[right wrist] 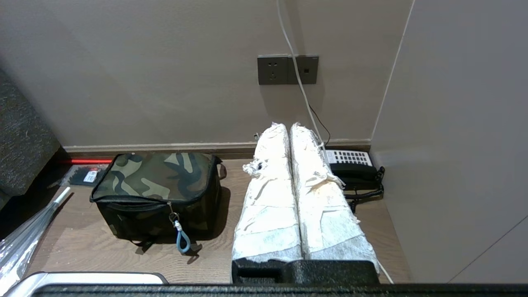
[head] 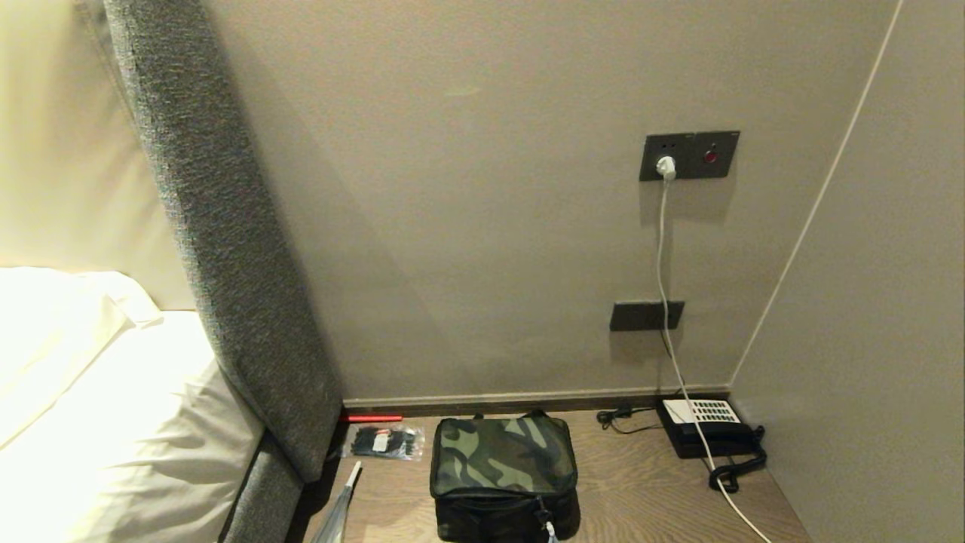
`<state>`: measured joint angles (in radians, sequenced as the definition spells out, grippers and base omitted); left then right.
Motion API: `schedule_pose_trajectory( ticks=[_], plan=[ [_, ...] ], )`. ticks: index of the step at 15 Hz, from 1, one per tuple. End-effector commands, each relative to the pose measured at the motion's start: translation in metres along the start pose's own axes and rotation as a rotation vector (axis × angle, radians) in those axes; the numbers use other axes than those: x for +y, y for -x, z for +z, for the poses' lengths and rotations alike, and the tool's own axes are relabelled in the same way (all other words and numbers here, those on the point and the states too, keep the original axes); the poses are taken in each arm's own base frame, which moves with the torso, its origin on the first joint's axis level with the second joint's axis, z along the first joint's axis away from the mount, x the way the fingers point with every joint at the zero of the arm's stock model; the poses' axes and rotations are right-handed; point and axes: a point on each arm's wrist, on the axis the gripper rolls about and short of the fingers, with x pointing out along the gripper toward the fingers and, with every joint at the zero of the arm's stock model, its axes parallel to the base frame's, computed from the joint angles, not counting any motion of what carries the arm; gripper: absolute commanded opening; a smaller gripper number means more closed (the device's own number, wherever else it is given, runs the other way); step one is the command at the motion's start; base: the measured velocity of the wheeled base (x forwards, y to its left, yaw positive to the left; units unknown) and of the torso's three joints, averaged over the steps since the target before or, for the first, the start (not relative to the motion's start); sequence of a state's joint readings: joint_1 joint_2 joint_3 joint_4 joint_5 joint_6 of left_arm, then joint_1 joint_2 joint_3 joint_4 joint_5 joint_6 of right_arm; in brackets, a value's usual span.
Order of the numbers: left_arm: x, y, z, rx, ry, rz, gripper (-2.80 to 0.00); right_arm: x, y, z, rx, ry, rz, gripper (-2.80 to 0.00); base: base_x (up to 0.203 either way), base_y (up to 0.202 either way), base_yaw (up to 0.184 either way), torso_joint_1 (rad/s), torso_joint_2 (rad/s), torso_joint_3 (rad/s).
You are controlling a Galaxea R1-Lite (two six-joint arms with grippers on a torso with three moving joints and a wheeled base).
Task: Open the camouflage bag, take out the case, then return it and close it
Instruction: Open the top of the storage box
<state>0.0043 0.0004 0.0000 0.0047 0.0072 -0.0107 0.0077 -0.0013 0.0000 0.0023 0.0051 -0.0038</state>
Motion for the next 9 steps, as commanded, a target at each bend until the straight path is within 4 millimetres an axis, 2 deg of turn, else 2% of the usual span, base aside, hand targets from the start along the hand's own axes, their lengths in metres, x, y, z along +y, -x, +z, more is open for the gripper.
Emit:
schedule_pose_trajectory(
  ticks=[1,4,9],
  plan=[
    [0.0,-0.0001,-0.0009,0.001,0.002,0.001,-2.8,0.0,0.0002,-0.0003,-0.003,0.001,0.001,-2.8,0.0,0.0,0.0,0.0,0.0,0.0],
    [0.0,-0.0002,-0.0009,0.003,0.005,0.001,-2.8,0.0,0.0002,-0.0002,-0.003,0.001,0.001,-2.8,0.0,0.0,0.0,0.003,0.0,-0.047],
    [0.0,-0.0002,-0.0007,0.001,0.003,0.001,-2.8,0.0,0.0003,0.0,-0.004,0.001,0.001,-2.8,0.0,0.0,0.0,0.0,0.0,-0.188]
  ],
)
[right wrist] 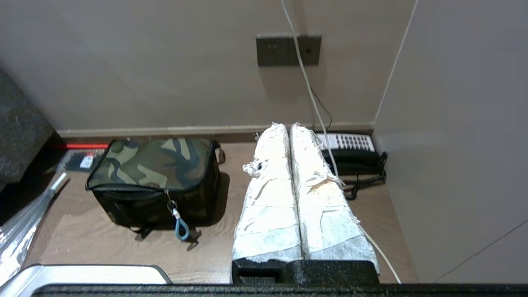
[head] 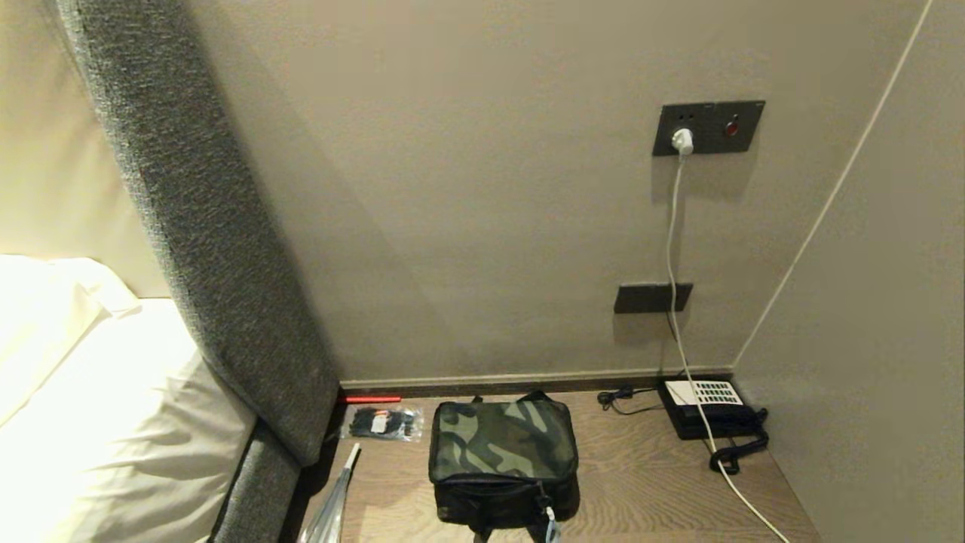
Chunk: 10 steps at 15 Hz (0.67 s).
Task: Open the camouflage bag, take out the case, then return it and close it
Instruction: Open the top of the storage box
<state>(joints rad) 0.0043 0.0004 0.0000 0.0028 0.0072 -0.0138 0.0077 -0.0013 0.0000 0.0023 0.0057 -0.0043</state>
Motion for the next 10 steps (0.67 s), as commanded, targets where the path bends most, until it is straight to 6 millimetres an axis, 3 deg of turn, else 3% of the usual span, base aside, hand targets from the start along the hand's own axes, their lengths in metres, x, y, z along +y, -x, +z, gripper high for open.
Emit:
schedule_pose_trajectory(
  ticks=[1,10],
  plan=[
    [0.0,-0.0002,-0.0009,0.003,0.002,0.001,-2.8,0.0,0.0002,-0.0001,-0.003,0.0,-0.001,-2.8,0.0,0.0,0.0,0.004,0.0,-0.193],
    [0.0,-0.0001,-0.0009,0.002,0.006,0.001,-2.8,0.0,0.0001,-0.0002,-0.002,0.0,0.0,-2.8,0.0,0.0,0.0,0.002,0.0,-0.195]
  ],
)
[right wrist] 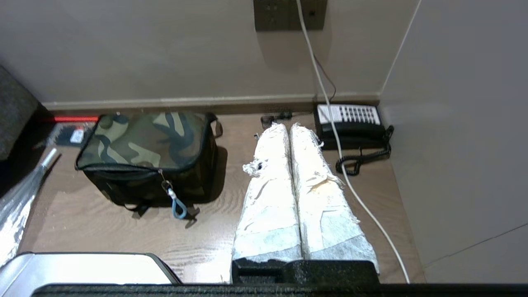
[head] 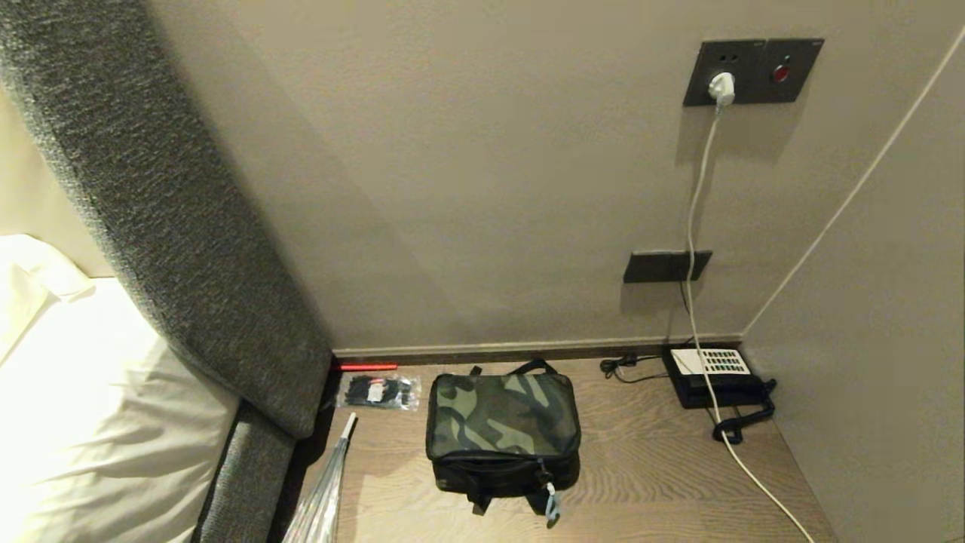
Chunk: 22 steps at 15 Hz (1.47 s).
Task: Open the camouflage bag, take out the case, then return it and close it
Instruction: Open the top of the storage box
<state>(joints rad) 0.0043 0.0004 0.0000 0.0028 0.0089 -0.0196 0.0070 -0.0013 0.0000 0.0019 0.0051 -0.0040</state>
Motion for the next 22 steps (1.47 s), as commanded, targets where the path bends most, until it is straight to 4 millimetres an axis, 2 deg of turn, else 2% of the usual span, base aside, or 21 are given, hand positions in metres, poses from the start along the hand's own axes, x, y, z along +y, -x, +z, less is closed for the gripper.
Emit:
schedule_pose_trajectory(
  ticks=[1,22],
  plan=[
    [0.0,-0.0002,-0.0009,0.003,0.0,0.001,-2.8,0.0,0.0001,0.0,-0.002,0.001,0.002,-2.8,0.0,0.0,0.0,-0.007,0.0,-0.193],
    [0.0,-0.0002,-0.0009,0.003,0.0,0.001,-2.8,0.0,0.0003,-0.0001,-0.003,0.001,0.002,-2.8,0.0,0.0,0.0,0.002,0.0,-0.196]
  ],
)
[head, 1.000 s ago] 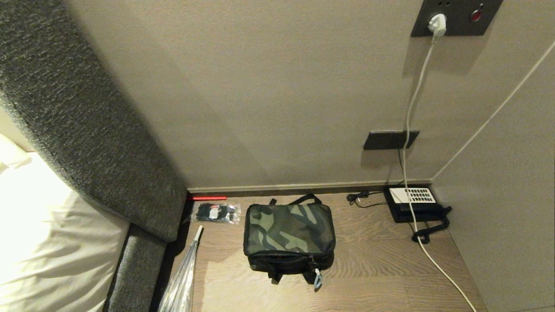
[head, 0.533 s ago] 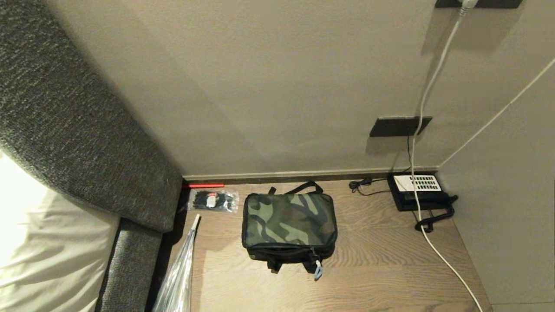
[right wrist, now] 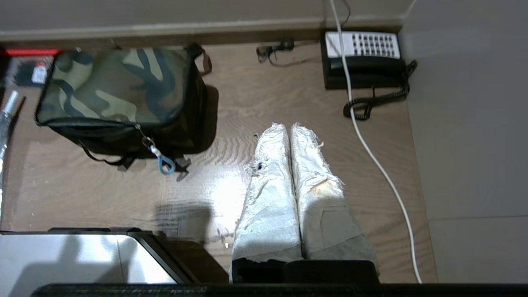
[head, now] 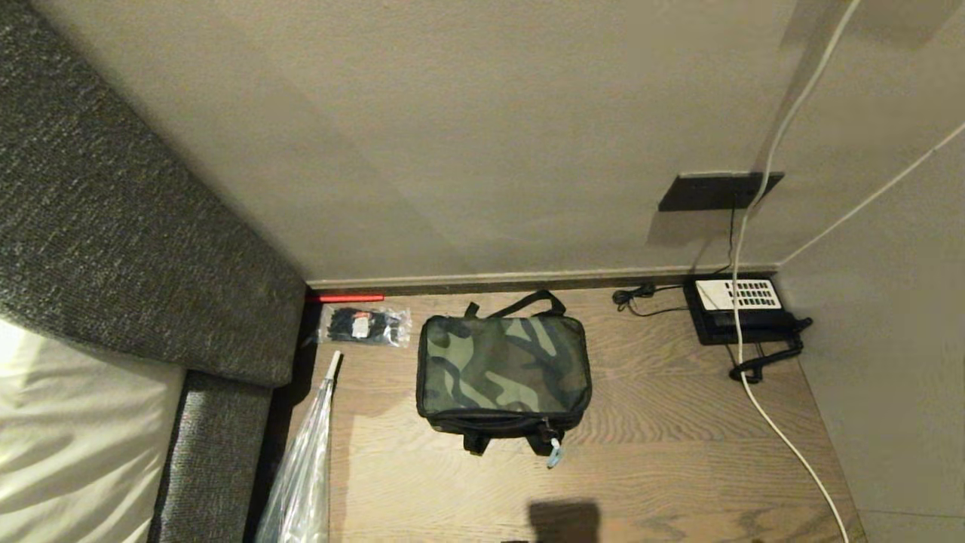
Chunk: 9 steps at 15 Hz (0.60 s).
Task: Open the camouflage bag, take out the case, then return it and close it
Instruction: Open the top of the storage box
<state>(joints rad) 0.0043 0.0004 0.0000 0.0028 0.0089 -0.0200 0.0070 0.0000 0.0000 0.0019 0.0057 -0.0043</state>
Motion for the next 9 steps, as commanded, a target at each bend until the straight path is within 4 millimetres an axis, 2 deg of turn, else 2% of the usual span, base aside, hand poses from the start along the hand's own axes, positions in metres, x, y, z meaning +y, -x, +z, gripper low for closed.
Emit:
schedule_pose_trajectory(
  ticks=[1,9],
  plan=[
    [0.0,-0.0002,-0.0009,0.003,0.0,0.001,-2.8,0.0,0.0001,-0.0009,-0.002,0.0,0.001,-2.8,0.0,0.0,0.0,0.002,0.0,-0.206],
    [0.0,-0.0002,-0.0009,0.003,0.0,0.001,-2.8,0.0,0.0003,-0.0001,-0.005,0.0,0.001,-2.8,0.0,0.0,0.0,0.002,0.0,-0.198]
  ],
)
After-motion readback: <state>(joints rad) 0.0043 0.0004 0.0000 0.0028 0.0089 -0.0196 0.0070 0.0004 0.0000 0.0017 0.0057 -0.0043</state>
